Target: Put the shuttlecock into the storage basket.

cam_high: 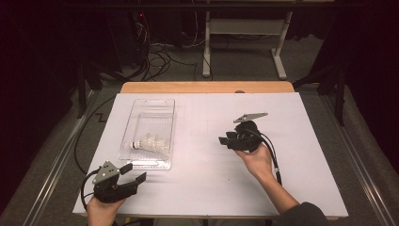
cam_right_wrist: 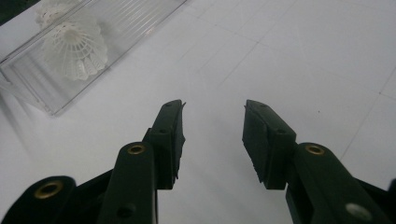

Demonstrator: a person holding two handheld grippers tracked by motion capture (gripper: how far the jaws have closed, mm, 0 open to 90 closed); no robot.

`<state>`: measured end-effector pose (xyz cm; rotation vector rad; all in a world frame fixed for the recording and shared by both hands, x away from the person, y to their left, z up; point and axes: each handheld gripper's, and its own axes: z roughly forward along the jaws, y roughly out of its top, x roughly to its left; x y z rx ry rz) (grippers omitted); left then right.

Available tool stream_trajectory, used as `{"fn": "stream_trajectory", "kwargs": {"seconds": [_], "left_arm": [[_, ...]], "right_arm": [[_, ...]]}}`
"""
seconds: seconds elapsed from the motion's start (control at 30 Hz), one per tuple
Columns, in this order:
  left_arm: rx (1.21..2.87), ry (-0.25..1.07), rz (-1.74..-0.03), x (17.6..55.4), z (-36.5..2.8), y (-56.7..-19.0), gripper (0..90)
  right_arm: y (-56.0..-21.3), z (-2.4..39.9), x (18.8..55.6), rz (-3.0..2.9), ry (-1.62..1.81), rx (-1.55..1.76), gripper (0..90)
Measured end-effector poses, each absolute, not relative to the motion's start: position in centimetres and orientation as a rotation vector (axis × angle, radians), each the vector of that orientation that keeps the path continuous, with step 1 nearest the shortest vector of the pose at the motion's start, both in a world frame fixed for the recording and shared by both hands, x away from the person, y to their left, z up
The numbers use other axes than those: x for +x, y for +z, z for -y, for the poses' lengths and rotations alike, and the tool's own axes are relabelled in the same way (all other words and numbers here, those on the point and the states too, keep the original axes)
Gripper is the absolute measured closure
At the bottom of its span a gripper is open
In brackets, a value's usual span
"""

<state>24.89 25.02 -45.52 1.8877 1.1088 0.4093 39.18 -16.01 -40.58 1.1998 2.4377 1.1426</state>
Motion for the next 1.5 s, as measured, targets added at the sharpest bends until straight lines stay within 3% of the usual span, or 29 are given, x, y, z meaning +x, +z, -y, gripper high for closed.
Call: {"fn": "stream_trajectory", "kwargs": {"seconds": [1.5], "left_arm": [[1.885, 0.407, -1.115, 25.0, -25.0, -45.5, 33.9]], "right_arm": [[-40.9, 20.3, 37.6, -2.384, 1.135, 1.235, 58.3]]}}
